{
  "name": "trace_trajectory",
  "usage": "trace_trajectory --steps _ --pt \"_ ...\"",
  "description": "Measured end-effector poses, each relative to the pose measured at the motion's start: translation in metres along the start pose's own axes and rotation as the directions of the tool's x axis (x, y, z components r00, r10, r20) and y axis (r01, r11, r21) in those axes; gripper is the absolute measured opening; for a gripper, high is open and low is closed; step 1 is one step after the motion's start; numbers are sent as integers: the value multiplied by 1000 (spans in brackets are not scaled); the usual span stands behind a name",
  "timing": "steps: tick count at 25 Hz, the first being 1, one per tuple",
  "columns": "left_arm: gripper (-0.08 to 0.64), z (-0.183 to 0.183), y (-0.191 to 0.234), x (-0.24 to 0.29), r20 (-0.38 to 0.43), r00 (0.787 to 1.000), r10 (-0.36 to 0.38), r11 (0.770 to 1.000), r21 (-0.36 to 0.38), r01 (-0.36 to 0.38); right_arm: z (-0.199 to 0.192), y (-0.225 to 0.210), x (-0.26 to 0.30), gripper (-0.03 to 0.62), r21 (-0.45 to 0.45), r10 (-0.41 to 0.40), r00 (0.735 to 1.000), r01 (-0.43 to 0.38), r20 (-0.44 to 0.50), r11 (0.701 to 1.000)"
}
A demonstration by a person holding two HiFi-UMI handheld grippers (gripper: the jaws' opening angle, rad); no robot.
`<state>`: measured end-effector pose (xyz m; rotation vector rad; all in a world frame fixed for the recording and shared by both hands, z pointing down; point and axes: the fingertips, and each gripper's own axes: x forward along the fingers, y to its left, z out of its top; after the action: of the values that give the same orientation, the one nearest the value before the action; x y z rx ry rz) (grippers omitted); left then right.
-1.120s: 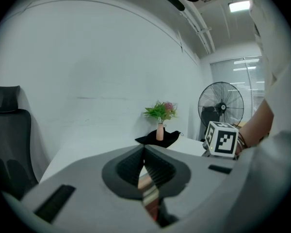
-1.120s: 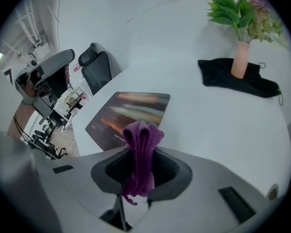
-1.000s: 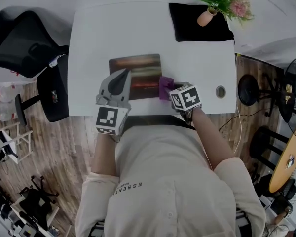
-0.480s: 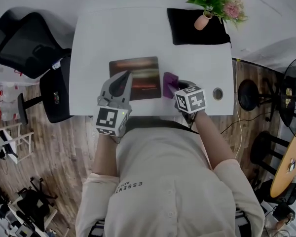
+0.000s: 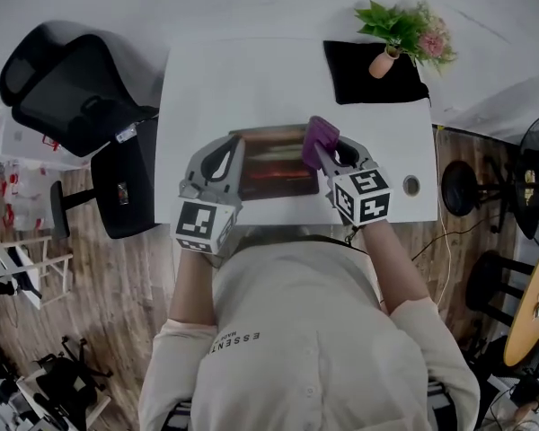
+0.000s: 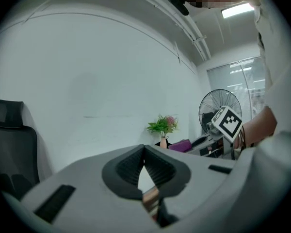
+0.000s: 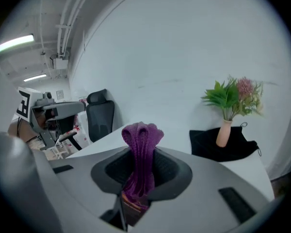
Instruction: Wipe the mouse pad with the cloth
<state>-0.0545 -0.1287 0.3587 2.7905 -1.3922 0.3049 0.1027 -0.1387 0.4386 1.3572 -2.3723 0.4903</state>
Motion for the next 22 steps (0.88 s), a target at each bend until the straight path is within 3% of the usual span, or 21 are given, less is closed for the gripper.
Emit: trace_trajectory --steps 5,11,18,22 --pt "2 19 26 -15 35 999 9 1000 17 -10 58 15 -12 100 -35 -17 983 24 184 999" --pt "2 34 42 -27 36 999 13 998 69 -16 108 25 -31 100 -65 -54 932 82 357 995" --pt "2 47 53 -32 66 998 24 996 79 -30 129 17 -46 94 -51 -136 883 177 450 983" --pt "2 49 54 -30 71 997 29 997 75 -34 131 16 -47 91 -67 -132 882 182 453 981"
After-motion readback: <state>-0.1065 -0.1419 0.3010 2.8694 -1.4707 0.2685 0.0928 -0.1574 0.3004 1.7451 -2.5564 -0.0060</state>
